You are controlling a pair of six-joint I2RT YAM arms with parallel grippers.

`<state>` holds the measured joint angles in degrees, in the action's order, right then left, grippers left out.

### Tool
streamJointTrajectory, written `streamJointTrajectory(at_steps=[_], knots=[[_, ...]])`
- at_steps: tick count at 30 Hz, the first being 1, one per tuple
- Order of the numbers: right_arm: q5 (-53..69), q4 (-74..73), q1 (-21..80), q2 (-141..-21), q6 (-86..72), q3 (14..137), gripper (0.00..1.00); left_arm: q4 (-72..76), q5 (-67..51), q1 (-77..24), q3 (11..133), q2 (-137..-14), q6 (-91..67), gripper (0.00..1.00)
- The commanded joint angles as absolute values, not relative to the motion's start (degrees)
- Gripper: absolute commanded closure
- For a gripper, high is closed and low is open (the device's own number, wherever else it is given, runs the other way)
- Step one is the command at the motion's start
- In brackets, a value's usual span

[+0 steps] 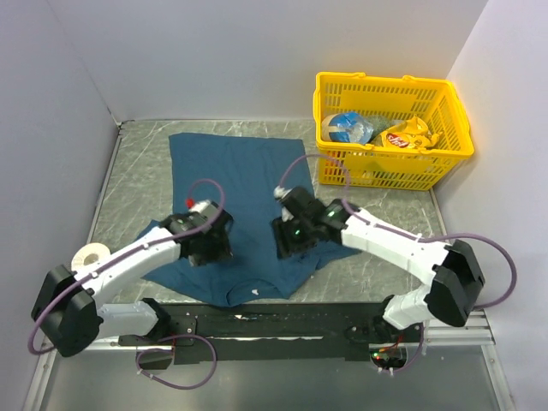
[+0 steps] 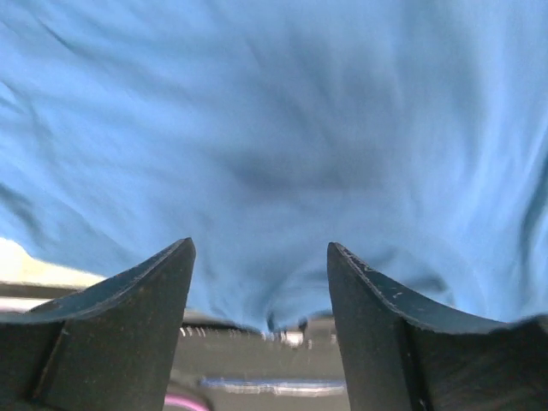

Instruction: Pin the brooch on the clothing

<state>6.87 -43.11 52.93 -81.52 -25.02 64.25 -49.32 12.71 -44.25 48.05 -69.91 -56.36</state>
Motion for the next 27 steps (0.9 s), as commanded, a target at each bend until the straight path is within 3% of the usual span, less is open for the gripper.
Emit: streamJointTrajectory(at_steps=[1,2,3,4,5,6,7,8,11,18,27], knots=[[1.42,-40.53,43.09,-79.98,-25.05,60.48,0.44,-45.45,11.34,-34.04,50.01,-67.41,-49.23,0.33],[0.45,-40.26,40.11,-80.42,-25.05,59.77,0.51,-43.61,10.29,-29.49,50.01,-67.41,-47.48,0.38],[0.09,-39.91,38.51,-81.64,-25.14,58.98,0.74,-42.72,9.76,-27.27,50.1,-67.5,-46.68,0.41],[-1.83,-39.73,37.19,-82.61,-25.22,57.93,0.87,-41.93,9.23,-25.42,50.18,-67.94,-45.97,0.45],[-3.5,-39.81,36.13,-83.4,-25.4,57.48,0.97,-40.36,9.14,-22.01,50.27,-69.16,-44.84,0.54],[-4.47,-39.73,34.3,-85.24,-25.23,56.96,1.0,-39.47,8.97,-20.49,50.53,-69.87,-44.48,0.59],[-5.53,-39.73,33.84,-86.3,-25.22,56.52,1.0,-38.51,8.62,-17.09,50.71,-71.7,-44.12,0.66],[-8.06,-39.64,33.49,-87.44,-25.4,56.34,1.0,-37.45,8.0,-15.31,50.89,-72.59,-43.51,0.8],[-12.46,-40.61,32.52,-92.36,-26.1,57.21,1.0,-32.88,4.84,-8.8,52.11,-76.8,-42.72,0.99],[-17.04,-42.88,29.88,-103.34,-26.54,61.16,1.0,-30.93,7.21,-3.43,66.51,-90.07,-39.73,0.99],[-17.14,-49.91,29.53,-103.45,-27.16,61.17,1.0,-35.24,9.05,-2.46,87.44,-109.57,-36.48,0.99]])
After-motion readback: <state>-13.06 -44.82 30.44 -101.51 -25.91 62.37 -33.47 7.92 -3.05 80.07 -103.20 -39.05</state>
